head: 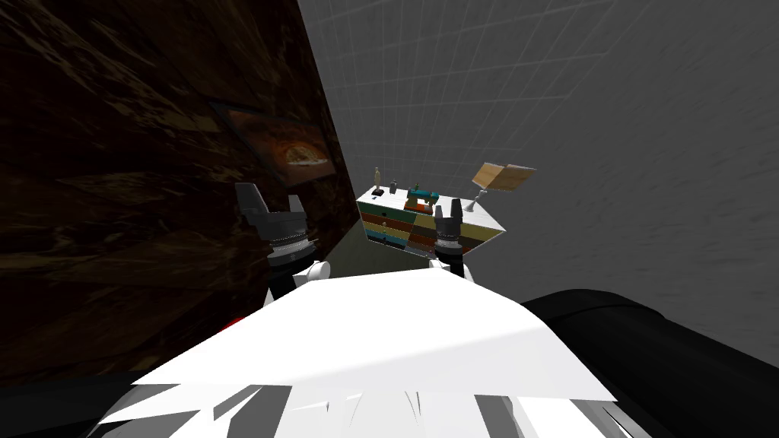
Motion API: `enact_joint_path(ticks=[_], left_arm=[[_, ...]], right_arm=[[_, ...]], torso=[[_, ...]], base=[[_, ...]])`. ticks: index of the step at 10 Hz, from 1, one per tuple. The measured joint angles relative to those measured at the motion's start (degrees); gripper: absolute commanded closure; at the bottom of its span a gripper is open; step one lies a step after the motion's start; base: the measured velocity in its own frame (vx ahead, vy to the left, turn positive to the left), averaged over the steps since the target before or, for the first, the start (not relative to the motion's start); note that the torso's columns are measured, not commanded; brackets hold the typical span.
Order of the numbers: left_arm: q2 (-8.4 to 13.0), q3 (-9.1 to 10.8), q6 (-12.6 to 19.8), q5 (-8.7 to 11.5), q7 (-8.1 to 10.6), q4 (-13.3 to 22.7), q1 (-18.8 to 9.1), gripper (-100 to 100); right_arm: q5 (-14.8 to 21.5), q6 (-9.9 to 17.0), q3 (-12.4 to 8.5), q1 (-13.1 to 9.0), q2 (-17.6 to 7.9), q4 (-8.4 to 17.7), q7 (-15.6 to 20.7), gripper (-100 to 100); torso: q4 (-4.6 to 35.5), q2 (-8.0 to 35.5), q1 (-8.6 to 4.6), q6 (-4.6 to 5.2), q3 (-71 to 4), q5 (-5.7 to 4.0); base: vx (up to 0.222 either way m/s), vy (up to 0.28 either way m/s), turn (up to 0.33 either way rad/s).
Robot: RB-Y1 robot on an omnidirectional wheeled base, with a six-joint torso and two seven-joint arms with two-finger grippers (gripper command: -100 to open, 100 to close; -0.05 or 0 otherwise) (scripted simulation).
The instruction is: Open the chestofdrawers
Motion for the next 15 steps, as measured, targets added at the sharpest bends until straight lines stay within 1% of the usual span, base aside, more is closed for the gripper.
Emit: enact_joint_path(ticks=[1, 2, 9, 10, 11, 12, 14, 15], left_arm=[[0.00, 0.00, 0.00, 0.00, 0.00, 0.00, 0.00, 0], [0.00, 0.00, 0.00, 0.00, 0.00, 0.00, 0.00, 0], [0.00, 0.00, 0.00, 0.00, 0.00, -0.02, 0.00, 0], [0.00, 0.00, 0.00, 0.00, 0.00, -0.02, 0.00, 0], [0.00, 0.00, 0.00, 0.00, 0.00, 0.00, 0.00, 0], [0.00, 0.00, 0.00, 0.00, 0.00, 0.01, 0.01, 0], [-0.01, 0.00, 0.00, 0.00, 0.00, 0.01, 0.02, 0], [-0.01, -0.01, 0.00, 0.00, 0.00, 0.01, 0.02, 0]], right_arm=[[0.00, 0.00, 0.00, 0.00, 0.00, 0.00, 0.00, 0], [0.00, 0.00, 0.00, 0.00, 0.00, 0.00, 0.00, 0], [0.00, -0.01, 0.00, 0.00, 0.00, -0.02, 0.00, 0], [0.00, -0.01, 0.00, 0.00, 0.00, -0.02, 0.00, -100], [0.12, 0.02, 0.02, -0.05, -0.90, 0.06, 0.23, -100], [0.42, -0.01, -0.07, -0.59, -2.55, 0.72, 0.93, -100], [1.64, -0.64, 0.01, -1.39, -5.90, 2.50, 3.80, -100], [2.48, -0.79, -0.11, -2.41, -7.39, 3.70, 5.50, -100]], torso=[[2.35, 2.32, 0.00, 0.00, -4.67, 0.00], [6.00, 5.97, 0.00, 0.00, -12.00, 0.00], [35.37, 35.39, 0.00, 0.00, -70.73, 0.00], [39.60, 39.62, 0.00, 0.00, -79.19, 0.00], [41.48, 41.52, 0.02, 0.00, -83.15, 0.01], [42.03, 42.01, 0.08, 0.00, -84.30, 0.02], [42.21, 42.08, 0.16, 0.00, -84.68, 0.04], [42.24, 42.14, 0.21, -0.01, -84.66, 0.06]], base=[[0.000, 0.000, 0.000], [0.000, 0.000, 0.000], [0.000, 0.000, 0.000], [0.016, 0.008, -0.025], [0.028, 0.032, -0.061], [0.057, 0.055, -0.112], [0.098, 0.109, -0.141], [0.089, 0.081, -0.065]])
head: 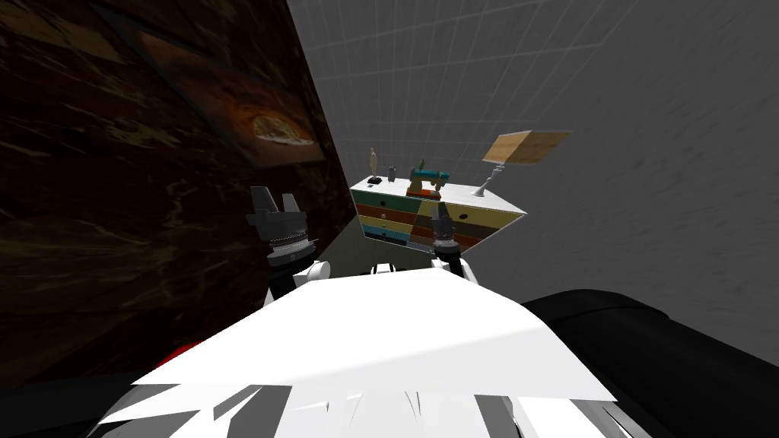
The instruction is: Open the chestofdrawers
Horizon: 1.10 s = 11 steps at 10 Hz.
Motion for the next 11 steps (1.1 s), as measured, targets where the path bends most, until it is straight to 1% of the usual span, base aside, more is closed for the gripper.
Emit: enact_joint_path(ticks=[1, 3, 4, 6, 9, 10, 11], left_arm=[[0.01, 0.00, 0.00, 0.00, 0.00, 0.00, 0.00, 0], [0.01, 0.00, 0.00, 0.00, 0.00, 0.00, -0.01, 0], [0.01, 0.01, 0.00, 0.00, 0.00, 0.00, 0.00, 0], [0.00, 0.00, 0.00, 0.00, 0.00, 0.00, 0.00, 0], [0.01, 0.00, 0.00, 0.00, 0.00, 0.00, -0.01, 0], [0.00, 0.00, 0.00, 0.00, 0.00, 0.00, 0.00, 0], [0.01, 0.00, 0.00, 0.00, 0.00, 0.00, -0.01, 0]], right_arm=[[0.36, 0.14, -0.12, -0.43, -0.70, 0.36, 1.35, -100], [1.51, -0.09, -0.15, -1.35, -1.77, 1.74, 4.33, -100], [2.24, -0.57, -0.29, -2.01, -2.32, 3.04, 5.90, -100], [3.50, -1.00, -0.39, -3.03, -2.93, 4.65, 9.00, -100], [5.29, -1.17, -0.65, -5.12, -3.46, 7.25, 13.89, -100], [6.24, -1.23, -0.63, -6.10, -3.42, 8.46, 15.59, -100], [6.73, -1.35, -0.66, -6.52, -3.41, 9.14, 17.29, -100]], torso=[[0.04, 0.13, -0.26, 0.00, 0.08, -0.06], [0.08, 0.27, -0.31, 0.00, 0.16, -0.09], [0.07, 0.20, -0.22, 0.02, 0.13, -0.07], [0.04, 0.09, -0.14, 0.02, 0.07, -0.04], [0.05, 0.16, -0.20, -0.01, 0.09, -0.05], [0.06, 0.19, -0.19, 0.02, 0.12, -0.06], [0.07, 0.20, -0.26, -0.01, 0.12, -0.07]], base=[[0.097, 0.078, -0.126], [0.069, 0.073, -0.095], [0.066, 0.077, -0.086], [0.082, 0.087, -0.118], [0.082, 0.100, -0.135], [0.066, 0.086, -0.075], [0.031, 0.033, 0.022]])
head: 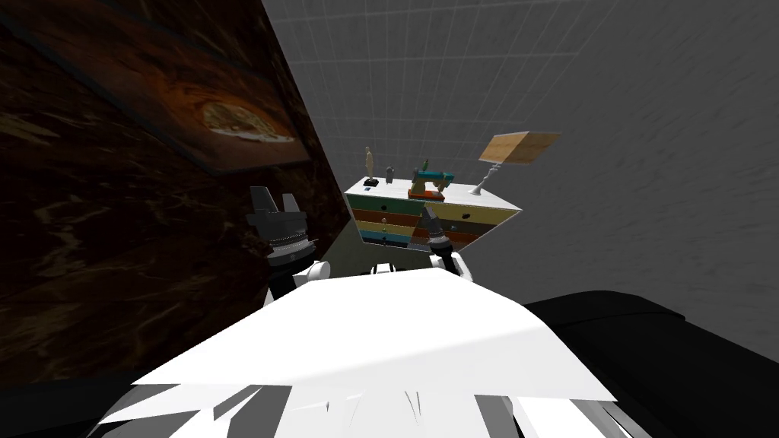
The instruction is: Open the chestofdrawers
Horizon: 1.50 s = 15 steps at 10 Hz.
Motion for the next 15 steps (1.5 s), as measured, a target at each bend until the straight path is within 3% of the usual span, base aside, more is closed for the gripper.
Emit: enact_joint_path(ticks=[15], left_arm=[[0.00, 0.00, 0.00, 0.00, 0.00, 0.00, 0.00, 0]], right_arm=[[7.53, -2.12, -1.73, -7.46, 2.18, 12.31, 22.25, -100]], torso=[[0.00, 0.00, 0.02, 0.02, 0.01, -0.01]], base=[[0.052, 0.077, -0.094]])
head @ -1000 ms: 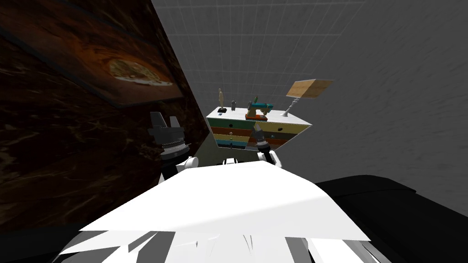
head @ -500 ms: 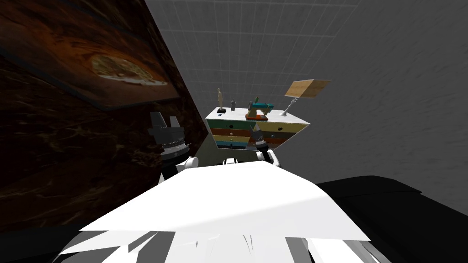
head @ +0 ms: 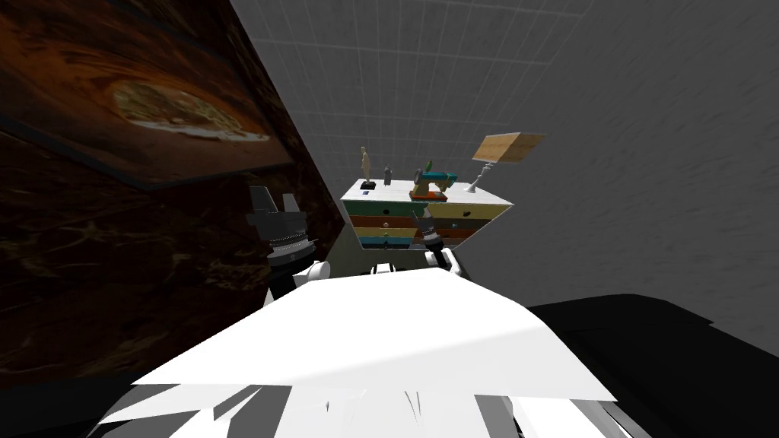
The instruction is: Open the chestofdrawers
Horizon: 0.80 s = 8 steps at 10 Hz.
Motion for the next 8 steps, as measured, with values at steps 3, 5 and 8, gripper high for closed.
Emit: enact_joint_path(ticks=[3, 5, 8], left_arm=[[0.00, 0.00, 0.00, 0.00, 0.00, 0.00, 0.00, 0], [0.00, 0.00, 0.00, 0.00, 0.00, 0.00, 0.00, 0], [0.00, 0.00, 0.00, 0.00, 0.00, 0.00, 0.00, 0]], right_arm=[[1.26, -0.26, -0.44, -1.09, 0.33, 2.13, 4.20, -100], [2.27, -0.26, -0.68, -1.96, 0.57, 3.62, 6.98, -100], [3.83, -0.63, -1.20, -3.26, 0.99, 6.29, 11.34, -100]], torso=[[-0.02, -0.06, -0.01, -0.02, -0.04, 0.01], [-0.02, -0.05, 0.05, -0.02, -0.04, 0.02], [-0.02, -0.06, 0.02, 0.00, -0.04, 0.01]], base=[[0.042, 0.060, -0.084], [0.035, 0.066, -0.054], [0.034, 0.059, -0.067]])
